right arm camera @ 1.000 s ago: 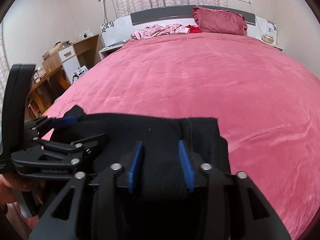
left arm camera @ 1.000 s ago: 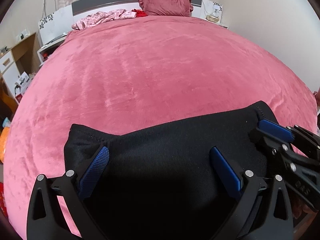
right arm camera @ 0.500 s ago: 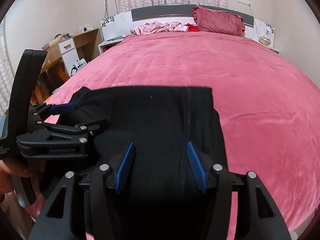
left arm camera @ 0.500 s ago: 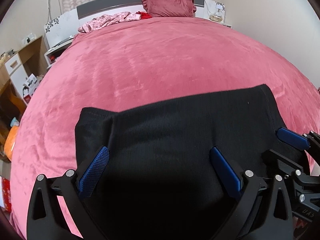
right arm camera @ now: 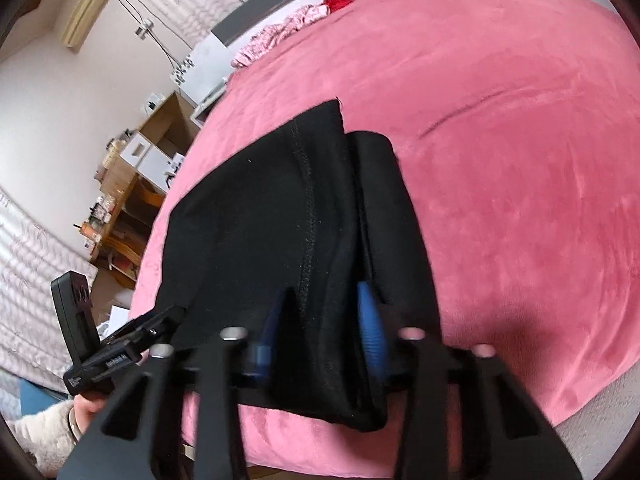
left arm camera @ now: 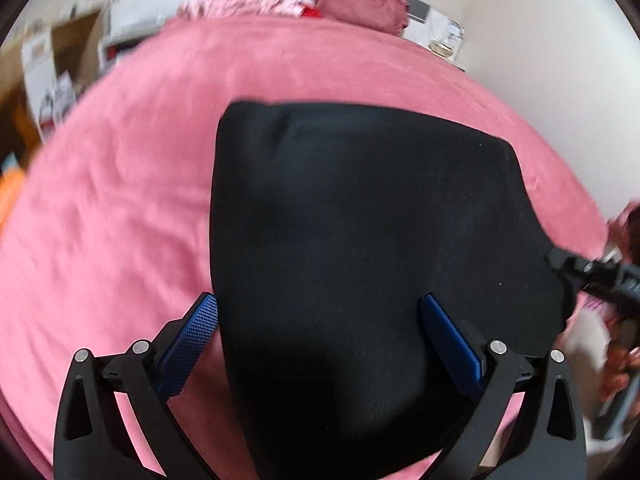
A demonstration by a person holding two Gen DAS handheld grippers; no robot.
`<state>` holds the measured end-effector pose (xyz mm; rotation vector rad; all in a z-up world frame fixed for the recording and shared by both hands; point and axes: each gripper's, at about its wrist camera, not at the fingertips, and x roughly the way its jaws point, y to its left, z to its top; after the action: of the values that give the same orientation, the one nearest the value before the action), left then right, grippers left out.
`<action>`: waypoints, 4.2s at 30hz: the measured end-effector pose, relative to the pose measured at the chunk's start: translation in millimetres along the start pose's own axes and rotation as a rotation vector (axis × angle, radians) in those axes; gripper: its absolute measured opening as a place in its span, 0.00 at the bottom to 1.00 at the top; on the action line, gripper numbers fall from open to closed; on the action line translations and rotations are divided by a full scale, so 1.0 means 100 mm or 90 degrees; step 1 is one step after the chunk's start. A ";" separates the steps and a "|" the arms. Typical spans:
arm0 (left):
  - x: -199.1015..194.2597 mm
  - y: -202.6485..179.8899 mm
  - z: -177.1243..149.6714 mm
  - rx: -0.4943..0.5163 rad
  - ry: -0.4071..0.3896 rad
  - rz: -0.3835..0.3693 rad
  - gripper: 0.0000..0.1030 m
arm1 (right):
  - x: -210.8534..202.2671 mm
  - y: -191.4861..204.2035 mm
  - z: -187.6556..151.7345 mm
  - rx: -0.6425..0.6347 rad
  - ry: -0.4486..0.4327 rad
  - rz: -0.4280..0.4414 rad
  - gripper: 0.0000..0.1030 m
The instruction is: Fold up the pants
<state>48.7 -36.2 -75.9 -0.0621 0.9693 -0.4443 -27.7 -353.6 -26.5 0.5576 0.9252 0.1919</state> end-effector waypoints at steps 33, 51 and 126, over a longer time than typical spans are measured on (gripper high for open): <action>0.01 0.48 -0.03 -0.161 0.024 -0.219 0.97 | -0.06 -0.56 0.02 0.158 0.015 0.024 0.87; 0.08 0.17 -0.07 -0.042 0.045 -0.197 0.97 | 0.06 -0.41 0.07 0.093 -0.006 0.064 0.65; 0.43 0.71 0.93 -0.055 -0.173 0.036 0.88 | 0.99 0.04 1.23 -0.003 -0.158 -0.104 0.98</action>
<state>168.7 -2.4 -73.5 -0.1688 0.7208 -0.3310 129.3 -357.4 -35.5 0.4862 0.7242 -0.0232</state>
